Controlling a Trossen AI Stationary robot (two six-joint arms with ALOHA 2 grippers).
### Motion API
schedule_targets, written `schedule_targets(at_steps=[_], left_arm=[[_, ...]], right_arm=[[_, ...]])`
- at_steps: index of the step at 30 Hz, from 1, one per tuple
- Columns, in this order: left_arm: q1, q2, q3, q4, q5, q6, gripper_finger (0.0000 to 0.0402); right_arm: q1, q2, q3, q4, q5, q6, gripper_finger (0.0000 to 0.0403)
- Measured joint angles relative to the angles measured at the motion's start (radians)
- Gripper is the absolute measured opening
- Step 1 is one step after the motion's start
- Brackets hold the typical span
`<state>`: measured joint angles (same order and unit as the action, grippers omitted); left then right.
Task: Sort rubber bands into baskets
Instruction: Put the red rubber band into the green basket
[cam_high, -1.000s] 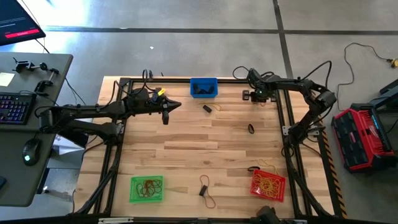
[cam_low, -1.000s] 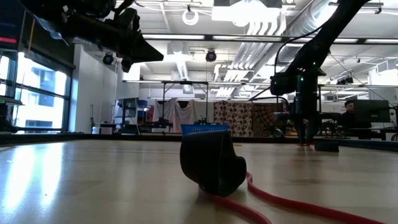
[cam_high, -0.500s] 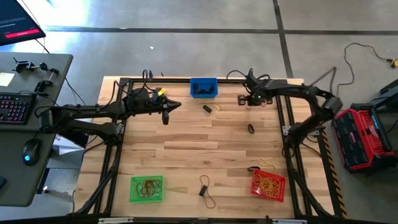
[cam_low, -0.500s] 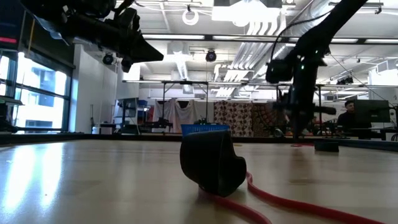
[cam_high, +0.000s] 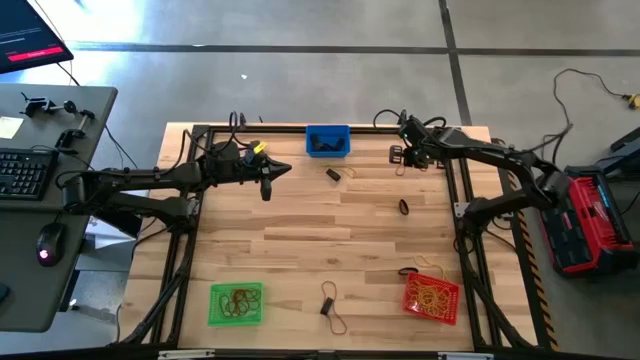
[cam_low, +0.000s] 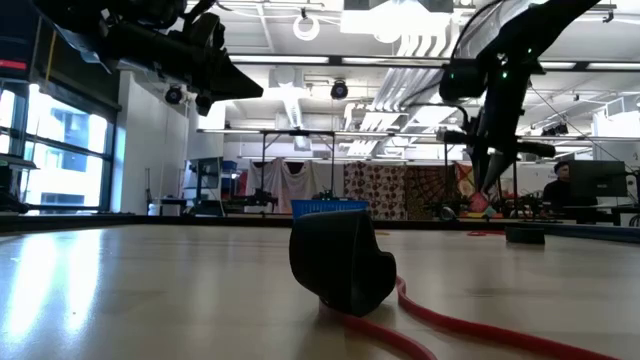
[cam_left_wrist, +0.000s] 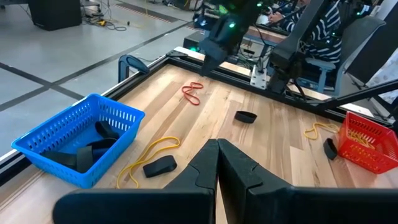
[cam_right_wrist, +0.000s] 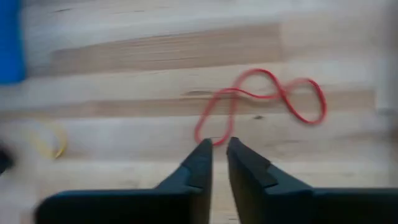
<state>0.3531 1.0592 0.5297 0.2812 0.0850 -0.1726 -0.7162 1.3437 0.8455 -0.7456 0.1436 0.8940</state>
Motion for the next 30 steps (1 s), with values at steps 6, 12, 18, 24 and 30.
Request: schedule_targets(at_steps=[6,12,18,24,30], left_arm=[[0.000,0.000,0.000,0.000,0.001,0.000,0.0000],[0.000,0.000,0.000,0.000,0.002,0.000,0.0000],[0.000,0.000,0.000,-0.001,0.002,-0.014,0.0000],[-0.001,0.000,0.000,-0.001,0.007,-0.017,0.0000],[-0.001,0.000,0.000,-0.001,0.009,-0.017,0.0000]], right_arm=[[-0.065,0.131,0.000,0.078,-0.042,0.175,0.0141],[-0.089,0.248,0.000,0.181,-0.059,0.344,0.0170],[-0.069,0.304,0.003,0.186,-0.048,0.410,0.0142],[-0.056,0.310,0.003,0.166,-0.031,0.415,0.0065],[-0.045,0.310,0.002,0.178,-0.042,0.407,0.0011]])
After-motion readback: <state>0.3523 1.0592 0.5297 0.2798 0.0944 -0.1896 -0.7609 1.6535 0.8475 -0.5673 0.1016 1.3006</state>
